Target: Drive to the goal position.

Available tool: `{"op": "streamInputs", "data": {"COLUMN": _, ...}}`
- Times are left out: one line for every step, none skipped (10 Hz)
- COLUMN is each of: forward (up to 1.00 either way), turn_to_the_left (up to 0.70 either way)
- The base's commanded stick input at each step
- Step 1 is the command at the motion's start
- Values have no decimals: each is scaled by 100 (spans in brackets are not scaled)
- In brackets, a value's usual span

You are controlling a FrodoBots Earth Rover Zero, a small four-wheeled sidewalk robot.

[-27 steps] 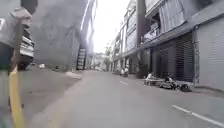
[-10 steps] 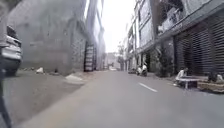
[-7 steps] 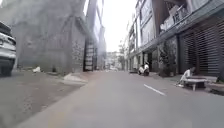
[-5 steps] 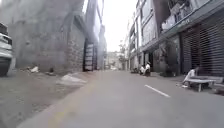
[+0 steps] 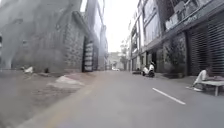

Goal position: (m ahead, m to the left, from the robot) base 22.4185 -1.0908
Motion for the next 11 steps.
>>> {"op": "streamInputs", "data": {"forward": 100, "turn_to_the_left": 6}}
{"op": "streamInputs", "data": {"forward": 100, "turn_to_the_left": 6}}
{"op": "streamInputs", "data": {"forward": 100, "turn_to_the_left": 6}}
{"op": "streamInputs", "data": {"forward": 100, "turn_to_the_left": 6}}
{"op": "streamInputs", "data": {"forward": 100, "turn_to_the_left": 6}}
{"op": "streamInputs", "data": {"forward": 100, "turn_to_the_left": 6}}
{"op": "streamInputs", "data": {"forward": 100, "turn_to_the_left": 6}}
{"op": "streamInputs", "data": {"forward": 100, "turn_to_the_left": -6}}
{"op": "streamInputs", "data": {"forward": 100, "turn_to_the_left": -34}}
{"op": "streamInputs", "data": {"forward": 100, "turn_to_the_left": -34}}
{"op": "streamInputs", "data": {"forward": 100, "turn_to_the_left": -24}}
